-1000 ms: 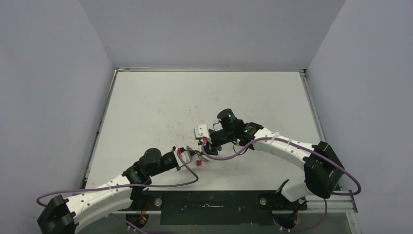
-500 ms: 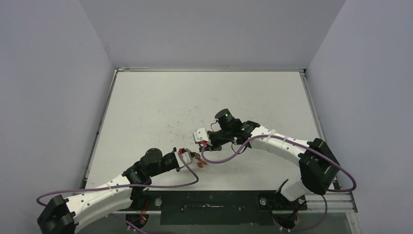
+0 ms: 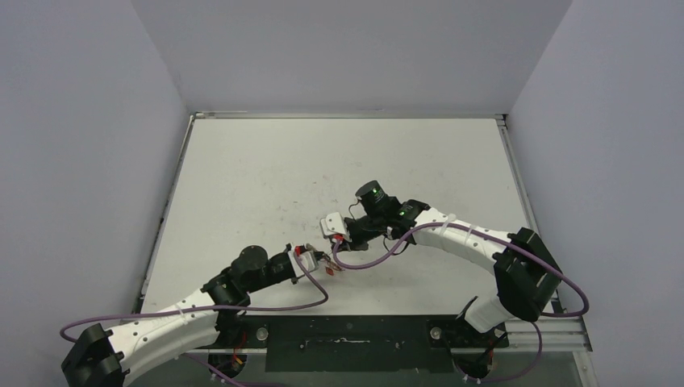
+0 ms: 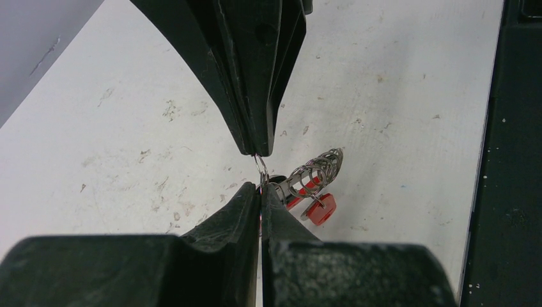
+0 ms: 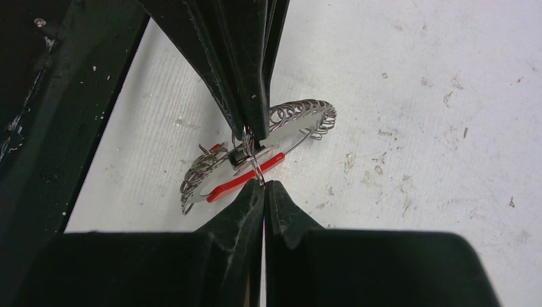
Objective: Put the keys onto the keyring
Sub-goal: Adjust the key on the keyring.
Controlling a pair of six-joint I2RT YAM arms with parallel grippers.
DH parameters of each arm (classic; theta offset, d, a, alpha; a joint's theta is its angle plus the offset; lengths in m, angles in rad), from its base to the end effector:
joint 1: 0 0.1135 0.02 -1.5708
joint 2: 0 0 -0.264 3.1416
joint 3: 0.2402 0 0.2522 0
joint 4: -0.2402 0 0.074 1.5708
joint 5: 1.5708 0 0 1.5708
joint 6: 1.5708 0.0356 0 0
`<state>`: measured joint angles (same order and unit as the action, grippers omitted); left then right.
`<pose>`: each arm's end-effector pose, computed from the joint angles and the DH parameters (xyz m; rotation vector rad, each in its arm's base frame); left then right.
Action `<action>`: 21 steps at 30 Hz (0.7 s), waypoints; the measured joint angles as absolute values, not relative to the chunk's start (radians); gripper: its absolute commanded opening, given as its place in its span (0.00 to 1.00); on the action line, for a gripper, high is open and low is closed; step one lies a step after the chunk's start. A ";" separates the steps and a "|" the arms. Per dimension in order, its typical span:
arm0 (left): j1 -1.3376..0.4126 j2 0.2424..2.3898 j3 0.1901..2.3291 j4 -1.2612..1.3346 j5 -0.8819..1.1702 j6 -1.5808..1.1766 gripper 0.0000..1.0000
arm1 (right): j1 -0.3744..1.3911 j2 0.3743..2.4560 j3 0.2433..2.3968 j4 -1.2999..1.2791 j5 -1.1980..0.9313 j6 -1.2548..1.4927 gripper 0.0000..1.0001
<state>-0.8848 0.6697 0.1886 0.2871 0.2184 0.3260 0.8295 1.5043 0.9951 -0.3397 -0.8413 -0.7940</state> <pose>0.0983 -0.1323 0.1962 1.1524 1.3812 -0.5952 0.1899 0.2467 0.2365 -1.8935 1.2726 1.0212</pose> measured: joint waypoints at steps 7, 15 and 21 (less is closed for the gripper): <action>-0.885 0.650 0.186 0.297 0.224 0.326 0.00 | 0.830 1.534 0.987 -0.345 -0.822 -0.775 0.00; -0.885 0.635 0.185 0.311 0.259 0.326 0.00 | 0.830 1.522 0.960 -0.329 -0.797 -0.743 0.32; -0.885 0.630 0.180 0.310 0.271 0.326 0.00 | 0.830 1.417 0.916 -0.261 -0.791 -0.721 0.49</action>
